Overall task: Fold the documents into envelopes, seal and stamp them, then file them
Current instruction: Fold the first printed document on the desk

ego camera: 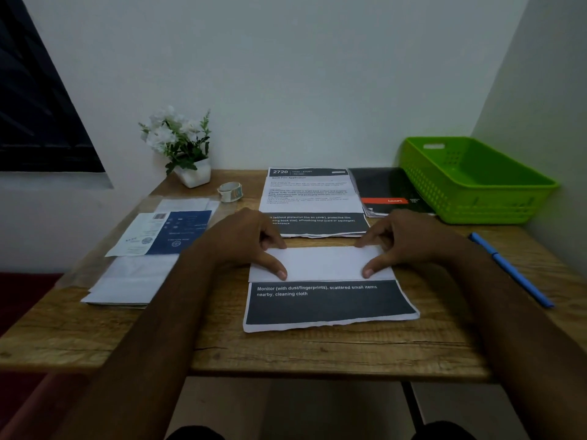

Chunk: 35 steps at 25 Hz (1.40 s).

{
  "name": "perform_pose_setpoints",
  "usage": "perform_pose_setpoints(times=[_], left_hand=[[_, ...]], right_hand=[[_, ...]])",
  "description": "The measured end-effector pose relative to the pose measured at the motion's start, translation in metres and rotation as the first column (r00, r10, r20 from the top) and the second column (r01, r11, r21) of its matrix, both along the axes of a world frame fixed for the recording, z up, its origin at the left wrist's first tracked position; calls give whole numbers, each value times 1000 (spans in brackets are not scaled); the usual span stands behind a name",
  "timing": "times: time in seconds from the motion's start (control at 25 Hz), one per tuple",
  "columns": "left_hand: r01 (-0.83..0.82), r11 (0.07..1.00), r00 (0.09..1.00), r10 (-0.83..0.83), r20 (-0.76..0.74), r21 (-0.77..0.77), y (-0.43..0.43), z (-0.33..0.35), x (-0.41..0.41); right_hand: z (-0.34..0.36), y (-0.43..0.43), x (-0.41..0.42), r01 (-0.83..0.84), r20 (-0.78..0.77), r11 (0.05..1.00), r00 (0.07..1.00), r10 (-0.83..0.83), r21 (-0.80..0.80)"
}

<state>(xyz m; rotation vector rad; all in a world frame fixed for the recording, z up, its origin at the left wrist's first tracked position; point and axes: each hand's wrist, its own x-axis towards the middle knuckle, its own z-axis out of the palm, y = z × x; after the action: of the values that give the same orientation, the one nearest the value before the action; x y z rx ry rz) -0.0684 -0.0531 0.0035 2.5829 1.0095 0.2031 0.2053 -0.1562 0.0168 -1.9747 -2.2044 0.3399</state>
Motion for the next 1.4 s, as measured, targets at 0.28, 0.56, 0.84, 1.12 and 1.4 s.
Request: perform_pose_setpoints(times=[0.28, 0.56, 0.84, 1.12, 1.4], left_hand=[[-94, 987, 994, 101, 49, -133, 4, 1, -12], [-103, 978, 993, 112, 38, -182, 6, -2, -13], [-61, 985, 996, 71, 58, -161, 1, 0, -9], [-52, 990, 998, 54, 18, -129, 3, -2, -8], [-90, 994, 944, 65, 324, 63, 10, -8, -11]], right_hand=[[-4, 1, 20, 78, -70, 997, 994, -78, -6], [-8, 3, 20, 13, -183, 995, 983, -31, -98], [-10, 5, 17, -91, -357, 995, 931, 72, -37], [-15, 8, 13, -99, -401, 977, 900, 168, 187], [-22, 13, 19, 13, -493, 932, 851, 180, 363]])
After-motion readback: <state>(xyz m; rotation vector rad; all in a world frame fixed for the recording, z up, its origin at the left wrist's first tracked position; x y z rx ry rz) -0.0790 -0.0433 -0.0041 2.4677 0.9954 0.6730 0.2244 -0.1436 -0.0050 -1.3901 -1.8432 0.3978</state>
